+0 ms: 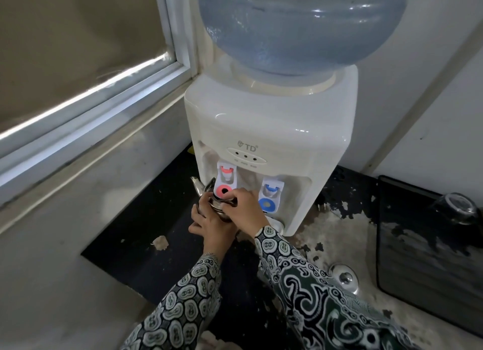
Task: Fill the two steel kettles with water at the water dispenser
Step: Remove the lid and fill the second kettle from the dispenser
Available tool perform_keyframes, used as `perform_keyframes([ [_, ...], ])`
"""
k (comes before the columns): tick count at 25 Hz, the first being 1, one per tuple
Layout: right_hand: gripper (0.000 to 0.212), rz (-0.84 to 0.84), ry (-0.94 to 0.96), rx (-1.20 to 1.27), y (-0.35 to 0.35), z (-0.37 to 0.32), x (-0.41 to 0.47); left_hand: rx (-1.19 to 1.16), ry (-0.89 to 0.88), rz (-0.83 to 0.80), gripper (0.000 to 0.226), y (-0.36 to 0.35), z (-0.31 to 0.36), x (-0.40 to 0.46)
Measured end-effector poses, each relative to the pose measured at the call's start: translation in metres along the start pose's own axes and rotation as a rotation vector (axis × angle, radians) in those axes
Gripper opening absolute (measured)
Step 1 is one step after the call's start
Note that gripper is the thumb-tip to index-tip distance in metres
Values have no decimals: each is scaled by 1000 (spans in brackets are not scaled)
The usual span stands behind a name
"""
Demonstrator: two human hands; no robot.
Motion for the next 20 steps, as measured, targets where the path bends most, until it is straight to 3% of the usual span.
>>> perform_keyframes([
  [4, 25, 223, 66, 241, -2, -8, -16, -1, 12, -22, 69, 1, 2, 0],
  [8, 25, 331, 166, 244, -4, -15, -31, 31, 20, -30, 71, 3, 4, 2],
  [11, 31, 394, 342, 306, 9, -28, -35, -4, 49, -50, 73, 4, 7, 2],
  [16, 56, 385, 308, 269, 13, -13, -34, 10, 65, -35, 74, 5, 4, 6],
  [20, 45, 224, 281, 73, -3, 16, -46, 11, 54, -36, 78, 5, 2, 9],
])
Point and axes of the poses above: each hand's wrist, its own x-axis towards the middle knuckle, its own y-axis out of the back of the hand, z = x × y, the point moved 4 cm from there along x, towards the middle knuckle, and after that the axes turned 15 degrees about y, right-handed, at the moved point
